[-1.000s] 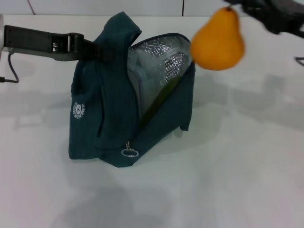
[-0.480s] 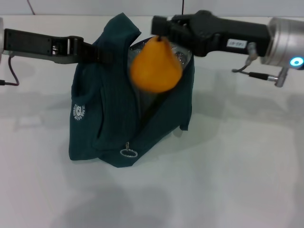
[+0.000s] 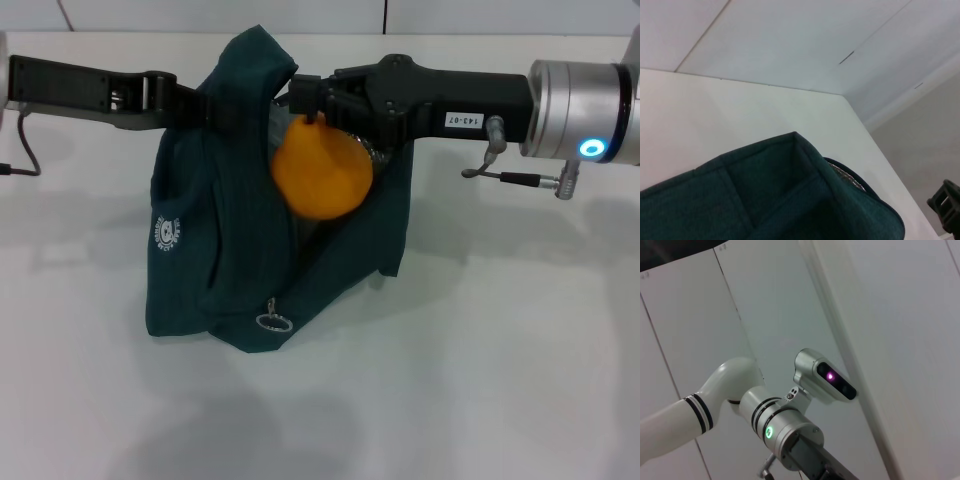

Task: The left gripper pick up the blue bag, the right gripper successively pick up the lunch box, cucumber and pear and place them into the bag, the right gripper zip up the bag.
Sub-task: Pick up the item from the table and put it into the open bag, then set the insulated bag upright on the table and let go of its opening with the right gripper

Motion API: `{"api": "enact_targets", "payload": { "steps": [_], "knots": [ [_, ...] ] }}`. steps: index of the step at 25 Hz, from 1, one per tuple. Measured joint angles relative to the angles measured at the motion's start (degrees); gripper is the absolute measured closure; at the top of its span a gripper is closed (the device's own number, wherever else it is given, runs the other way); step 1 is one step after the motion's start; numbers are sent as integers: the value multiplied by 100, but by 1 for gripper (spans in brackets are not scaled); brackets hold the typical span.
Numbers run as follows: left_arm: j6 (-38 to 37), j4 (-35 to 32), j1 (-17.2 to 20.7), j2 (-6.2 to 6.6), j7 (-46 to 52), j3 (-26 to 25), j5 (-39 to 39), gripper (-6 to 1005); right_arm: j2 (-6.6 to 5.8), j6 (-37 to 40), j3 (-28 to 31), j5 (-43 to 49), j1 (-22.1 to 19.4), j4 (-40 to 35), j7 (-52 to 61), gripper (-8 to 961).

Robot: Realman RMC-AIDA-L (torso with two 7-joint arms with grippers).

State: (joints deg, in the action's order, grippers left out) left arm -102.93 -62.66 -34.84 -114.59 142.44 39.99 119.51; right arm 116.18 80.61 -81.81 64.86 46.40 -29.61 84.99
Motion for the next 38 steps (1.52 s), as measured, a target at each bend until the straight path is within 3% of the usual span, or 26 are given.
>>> {"api": "enact_targets", "payload": {
  "steps": [12, 15, 18, 21, 25, 31, 38],
  "knots": [
    [13, -1, -25, -2, 28, 0, 0, 954, -22, 75, 28, -369, -392, -164, -57, 826],
    [13, -5, -9, 0, 29, -30, 1, 954, -44, 111, 45, -452, -563, -312, -58, 709],
    [12, -16, 3, 7, 29, -64, 1, 953, -79, 190, 220, -712, -1145, -575, 35, 592],
    [11, -27, -1, 13, 30, -68, 3, 953, -88, 294, 622, -751, -1658, -481, 454, 554],
    [10, -28, -22, 15, 30, -70, 3, 953, -106, 340, 897, -747, -1982, 121, 1167, 502],
    [9, -4, -63, 1, 28, -66, 3, 952, -140, 318, 836, -569, -1826, 886, 2442, 398],
    [9, -1, -100, -28, 16, -52, 2, 952, -96, -41, 790, -263, -1371, 1230, 2893, 270]
  ]
}}
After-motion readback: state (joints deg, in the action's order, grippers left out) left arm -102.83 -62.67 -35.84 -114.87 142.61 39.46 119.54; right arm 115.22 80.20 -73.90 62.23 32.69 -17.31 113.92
